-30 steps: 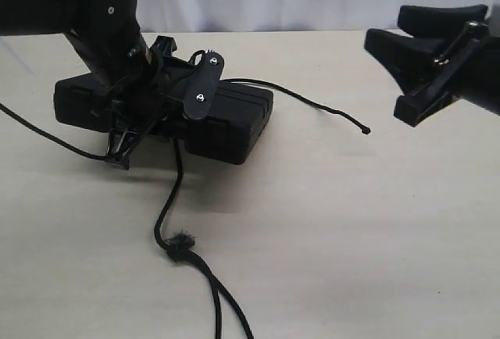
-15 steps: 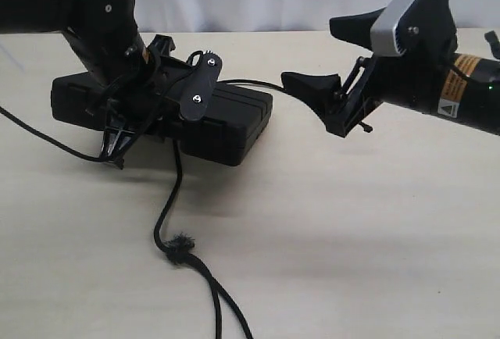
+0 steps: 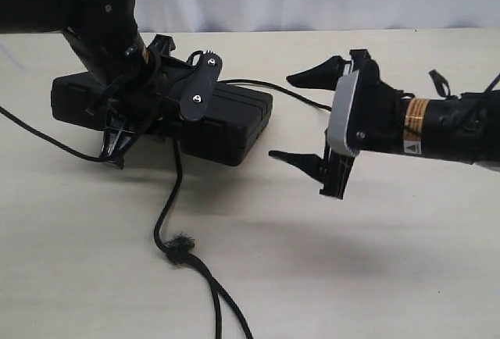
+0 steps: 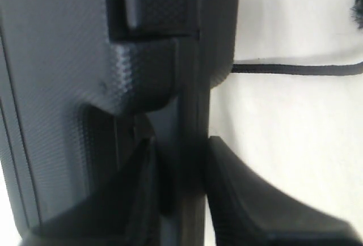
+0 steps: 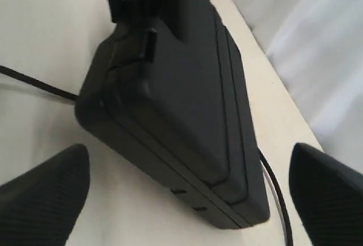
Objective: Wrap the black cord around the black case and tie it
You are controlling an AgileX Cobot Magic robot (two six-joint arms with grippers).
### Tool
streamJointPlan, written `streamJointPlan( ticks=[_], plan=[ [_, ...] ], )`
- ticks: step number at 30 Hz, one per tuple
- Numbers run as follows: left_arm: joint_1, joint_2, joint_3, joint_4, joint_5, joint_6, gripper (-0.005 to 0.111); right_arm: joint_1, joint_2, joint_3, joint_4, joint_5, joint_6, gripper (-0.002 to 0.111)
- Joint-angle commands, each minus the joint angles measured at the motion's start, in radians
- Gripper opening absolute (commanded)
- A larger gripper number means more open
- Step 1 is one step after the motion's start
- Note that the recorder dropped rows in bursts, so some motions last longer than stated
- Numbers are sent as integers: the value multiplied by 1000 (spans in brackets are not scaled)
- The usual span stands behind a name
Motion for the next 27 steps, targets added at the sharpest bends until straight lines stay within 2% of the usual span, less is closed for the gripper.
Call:
streamJointPlan(
  ticks=[1,6,10,12,16,22,25,27],
  plan=[
    [-2,-27,-5,0,-30,-2,0,66,51,-2,105,-8,-183,88],
    [-2,-27,-5,0,-30,-2,0,176,124,-2,406,27,-523,88],
    [-2,-27,-5,-7,-31,-2,0,252,193,-2,721,-9,-792,88],
    [-2,-27,-5,-9,-31,-2,0,271,221,-2,777,-33,-854,88],
    [-2,-27,-5,-9,-31,-2,0,276,295,-25,784,-143,-859,88],
    [-2,-27,-5,-9,-31,-2,0,276,361,-108,832,-145,-801,87],
    [-2,-27,-5,-9,-33,-2,0,276,362,-126,819,-145,-801,74],
    [-2,-27,-5,-9,-35,-2,0,276,362,-131,819,-145,-801,60]
  ],
)
